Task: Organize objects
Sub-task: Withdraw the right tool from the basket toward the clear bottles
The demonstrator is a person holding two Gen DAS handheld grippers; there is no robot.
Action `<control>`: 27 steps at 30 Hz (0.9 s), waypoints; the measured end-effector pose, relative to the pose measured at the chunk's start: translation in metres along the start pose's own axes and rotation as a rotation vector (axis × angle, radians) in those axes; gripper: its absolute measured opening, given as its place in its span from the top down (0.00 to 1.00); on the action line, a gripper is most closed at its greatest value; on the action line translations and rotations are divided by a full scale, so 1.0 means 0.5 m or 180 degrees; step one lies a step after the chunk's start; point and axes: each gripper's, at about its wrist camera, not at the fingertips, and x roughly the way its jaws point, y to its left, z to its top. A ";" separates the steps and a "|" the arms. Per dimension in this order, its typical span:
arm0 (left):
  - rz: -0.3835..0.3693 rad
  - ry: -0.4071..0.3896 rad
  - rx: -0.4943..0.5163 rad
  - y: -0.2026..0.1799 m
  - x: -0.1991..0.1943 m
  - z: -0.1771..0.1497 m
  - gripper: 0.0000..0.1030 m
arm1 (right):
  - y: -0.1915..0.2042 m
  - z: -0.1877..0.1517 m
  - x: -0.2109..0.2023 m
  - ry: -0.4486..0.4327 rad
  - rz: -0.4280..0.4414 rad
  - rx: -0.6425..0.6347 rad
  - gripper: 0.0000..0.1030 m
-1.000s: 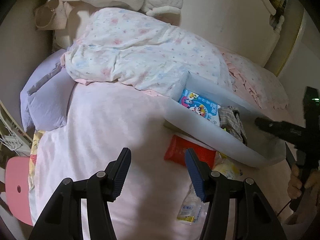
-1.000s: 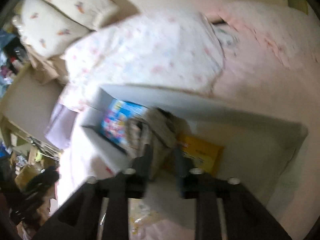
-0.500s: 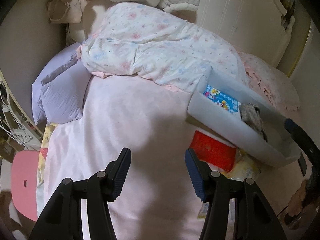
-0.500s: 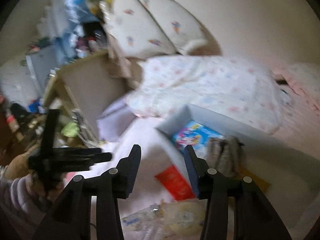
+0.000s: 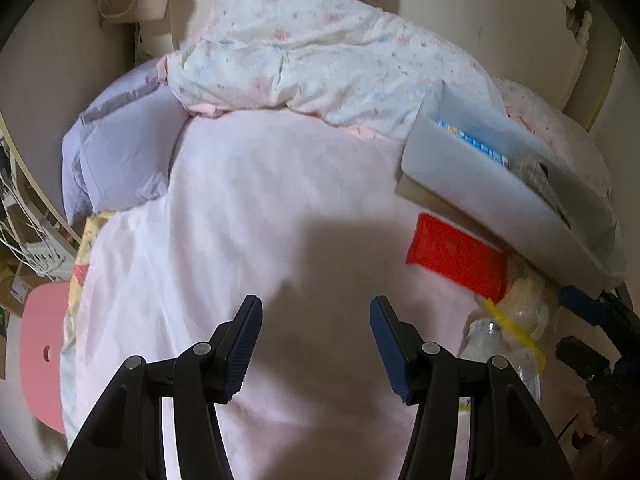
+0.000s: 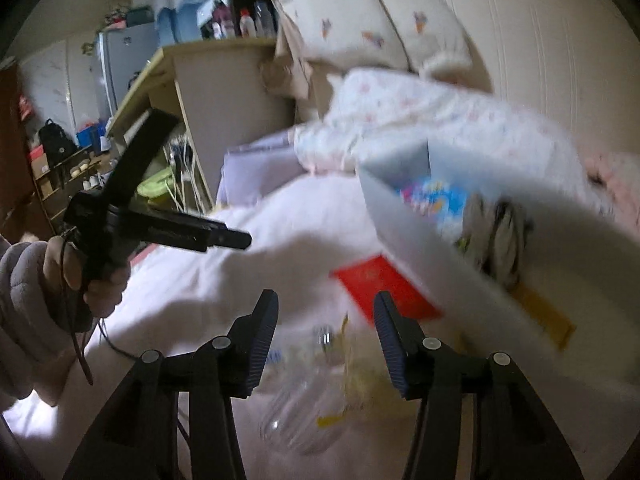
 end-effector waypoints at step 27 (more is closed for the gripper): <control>-0.0867 0.0135 0.0600 -0.101 -0.006 -0.055 0.48 | 0.035 -0.084 0.022 0.0648 0.0032 -0.0143 0.52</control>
